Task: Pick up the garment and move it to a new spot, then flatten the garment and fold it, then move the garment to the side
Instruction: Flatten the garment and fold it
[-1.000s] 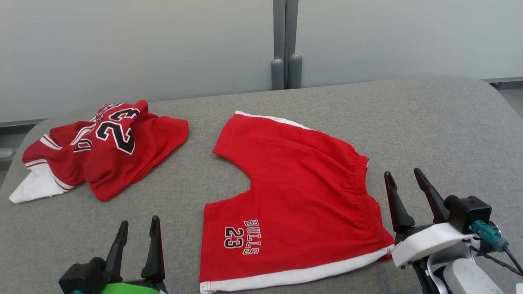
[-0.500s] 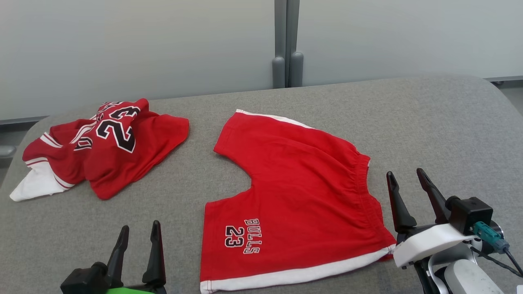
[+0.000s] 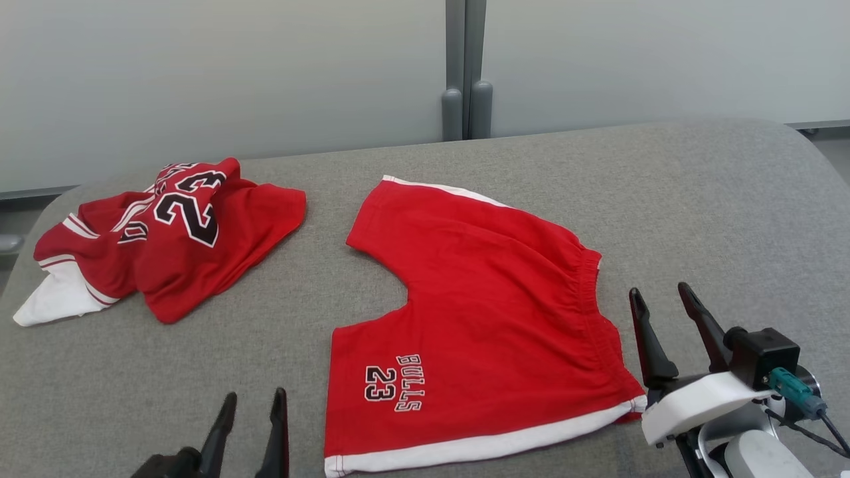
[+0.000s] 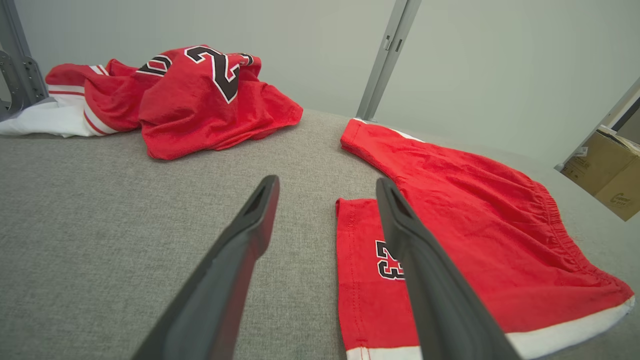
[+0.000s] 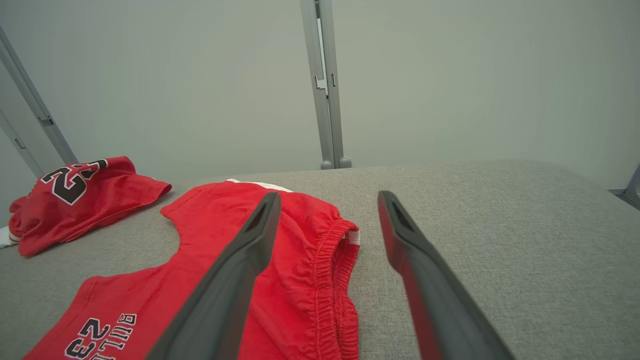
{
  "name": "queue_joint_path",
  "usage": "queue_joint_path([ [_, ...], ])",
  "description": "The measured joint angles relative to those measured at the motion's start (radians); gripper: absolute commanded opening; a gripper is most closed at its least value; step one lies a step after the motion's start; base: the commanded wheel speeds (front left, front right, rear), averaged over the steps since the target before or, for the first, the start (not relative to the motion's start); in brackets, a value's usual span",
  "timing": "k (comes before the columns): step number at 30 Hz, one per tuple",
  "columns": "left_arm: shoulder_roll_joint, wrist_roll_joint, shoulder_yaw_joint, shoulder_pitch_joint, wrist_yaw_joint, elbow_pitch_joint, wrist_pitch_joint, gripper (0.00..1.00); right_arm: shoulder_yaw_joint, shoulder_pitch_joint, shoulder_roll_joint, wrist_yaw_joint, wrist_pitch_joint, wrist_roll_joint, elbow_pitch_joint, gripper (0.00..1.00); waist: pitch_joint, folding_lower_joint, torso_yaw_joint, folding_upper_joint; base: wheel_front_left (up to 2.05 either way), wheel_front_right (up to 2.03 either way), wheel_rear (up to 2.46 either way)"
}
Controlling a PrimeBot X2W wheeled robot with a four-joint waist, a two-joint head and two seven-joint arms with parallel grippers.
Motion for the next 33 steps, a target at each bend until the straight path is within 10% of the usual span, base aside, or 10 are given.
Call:
queue_joint_path([
  [15, 0.02, -0.001, -0.134, 0.036, -0.091, 0.13, 0.138, 1.0, 0.077, 0.068, -0.105, 0.121, 0.032, -0.015, 0.105, 1.0, 0.023, 0.0, -0.009, 0.0, 0.0, 0.0, 0.0],
  [33, 0.009, -0.036, -0.143, -0.028, -0.125, 0.262, 0.189, 1.0, 0.072, 0.064, -0.101, 0.154, 0.031, -0.005, 0.145, 1.0, 0.064, 0.0, -0.058, 0.0, 0.0, 0.0, 0.0],
])
